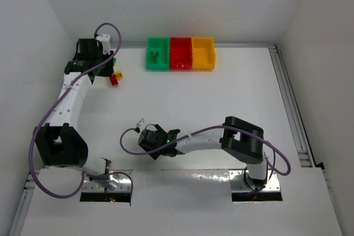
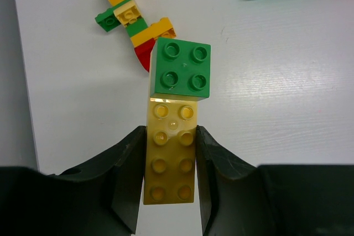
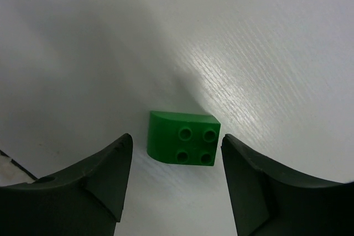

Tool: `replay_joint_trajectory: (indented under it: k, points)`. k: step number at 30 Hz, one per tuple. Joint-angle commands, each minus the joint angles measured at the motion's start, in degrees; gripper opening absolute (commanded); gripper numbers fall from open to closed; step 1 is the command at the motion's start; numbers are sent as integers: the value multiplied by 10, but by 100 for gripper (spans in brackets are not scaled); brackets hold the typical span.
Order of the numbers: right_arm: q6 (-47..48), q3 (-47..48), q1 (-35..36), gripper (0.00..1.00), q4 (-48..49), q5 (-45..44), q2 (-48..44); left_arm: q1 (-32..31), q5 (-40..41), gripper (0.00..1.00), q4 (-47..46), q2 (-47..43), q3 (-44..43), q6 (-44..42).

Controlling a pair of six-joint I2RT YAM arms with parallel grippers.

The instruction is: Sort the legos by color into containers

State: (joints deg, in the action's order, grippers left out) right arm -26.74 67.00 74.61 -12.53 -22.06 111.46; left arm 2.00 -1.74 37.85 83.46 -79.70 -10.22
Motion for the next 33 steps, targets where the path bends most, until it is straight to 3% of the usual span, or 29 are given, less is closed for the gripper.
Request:
replay_joint_trajectory:
  k: [1, 9, 21, 29, 33]
  points:
    - [-7, 19, 0, 65, -9, -27, 13, 5, -7, 0, -21, -10, 3, 5]
    - [7, 30, -1, 60, -18, -46, 23, 5, -9, 0, -21, -10, 2, 4]
    - [14, 8, -1, 27, -5, -11, -2, 5, -8, 0, -20, -7, -3, 0]
    - [46, 30, -1, 18, 16, -38, -41, 5, 0, 0, -19, -6, -5, -2]
    - [123, 63, -12, 16, 47, -43, -60, 5, 5, 0, -19, -6, -5, -2]
